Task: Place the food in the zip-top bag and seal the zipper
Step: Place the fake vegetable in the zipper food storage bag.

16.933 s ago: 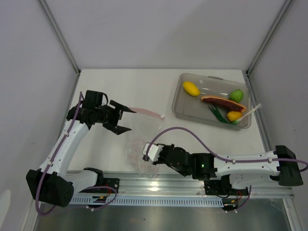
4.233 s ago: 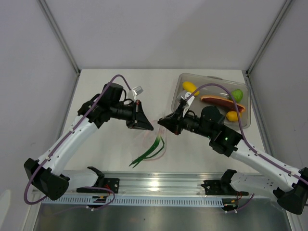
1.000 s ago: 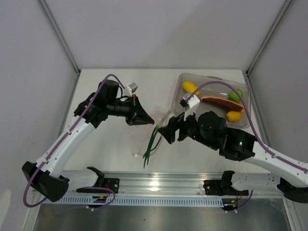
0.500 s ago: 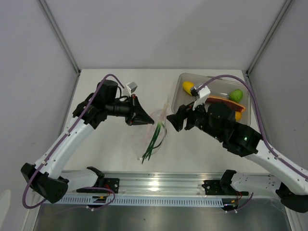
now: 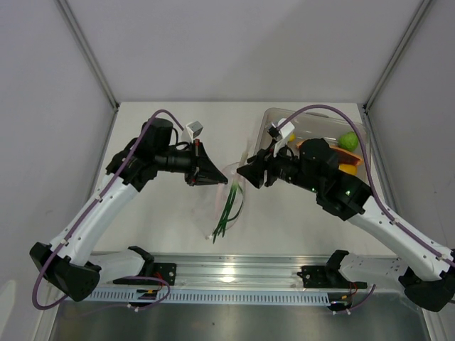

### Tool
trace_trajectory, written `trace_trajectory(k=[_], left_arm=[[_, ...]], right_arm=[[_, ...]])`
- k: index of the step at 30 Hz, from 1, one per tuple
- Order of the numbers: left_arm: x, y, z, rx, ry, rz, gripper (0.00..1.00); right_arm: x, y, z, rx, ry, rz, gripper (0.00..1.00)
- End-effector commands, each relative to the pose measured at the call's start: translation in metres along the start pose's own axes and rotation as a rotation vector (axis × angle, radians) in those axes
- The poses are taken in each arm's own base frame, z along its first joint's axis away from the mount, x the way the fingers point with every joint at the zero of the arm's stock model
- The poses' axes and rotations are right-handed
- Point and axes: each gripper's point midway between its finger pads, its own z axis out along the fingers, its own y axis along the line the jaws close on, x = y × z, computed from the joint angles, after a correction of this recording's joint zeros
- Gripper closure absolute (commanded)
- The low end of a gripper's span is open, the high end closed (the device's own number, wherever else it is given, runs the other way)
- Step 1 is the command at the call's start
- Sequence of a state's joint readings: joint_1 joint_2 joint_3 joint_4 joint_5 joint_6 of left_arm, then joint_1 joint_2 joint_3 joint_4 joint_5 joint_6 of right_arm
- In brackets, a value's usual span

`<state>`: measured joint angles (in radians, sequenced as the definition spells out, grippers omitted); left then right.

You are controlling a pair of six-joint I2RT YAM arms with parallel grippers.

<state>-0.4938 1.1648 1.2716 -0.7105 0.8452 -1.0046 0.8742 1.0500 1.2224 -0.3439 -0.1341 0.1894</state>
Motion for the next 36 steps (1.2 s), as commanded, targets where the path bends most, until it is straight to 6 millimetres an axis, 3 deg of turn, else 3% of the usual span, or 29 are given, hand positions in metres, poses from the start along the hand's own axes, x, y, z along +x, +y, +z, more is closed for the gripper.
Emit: trace_trajectory(k=[1, 11, 17, 20, 23, 25, 26, 29, 36], left_arm=[[0.003, -0.012, -0.007, 0.052, 0.0, 0.029, 0.99], [0.005, -0.013, -0.007, 0.06, 0.006, 0.029, 0.99], [0.005, -0.012, -0.006, 0.065, 0.01, 0.027, 0.99], [0.005, -0.012, -0.006, 0.069, 0.015, 0.025, 0.99], [0.005, -0.014, -0.005, 0.078, 0.017, 0.023, 0.99], [0.005, -0.016, -0.005, 0.087, 0.024, 0.02, 0.99], [0.005, -0.016, -0.005, 0.089, 0.027, 0.015, 0.99], [0.007, -0.018, -0.005, 0.098, 0.034, 0.005, 0.99], [0.01, -0.023, -0.006, 0.14, 0.061, -0.048, 0.99]], right_arm=[[-0.012, 0.0, 0.008, -0.027, -0.044, -0.035, 0.49], [-0.01, -0.022, 0.018, 0.022, -0.042, -0.038, 0.49], [-0.012, -0.024, 0.023, -0.009, -0.047, -0.033, 0.51], [-0.009, -0.025, 0.029, -0.025, -0.033, -0.037, 0.63], [-0.004, -0.025, 0.031, -0.038, -0.021, -0.041, 0.65], [-0.005, -0.027, 0.033, -0.041, -0.026, -0.043, 0.73], [-0.006, -0.027, 0.033, -0.041, -0.032, -0.044, 0.84], [-0.013, -0.025, 0.03, -0.053, -0.052, -0.076, 1.0], [-0.051, -0.004, -0.004, -0.087, -0.25, -0.227, 1.0]])
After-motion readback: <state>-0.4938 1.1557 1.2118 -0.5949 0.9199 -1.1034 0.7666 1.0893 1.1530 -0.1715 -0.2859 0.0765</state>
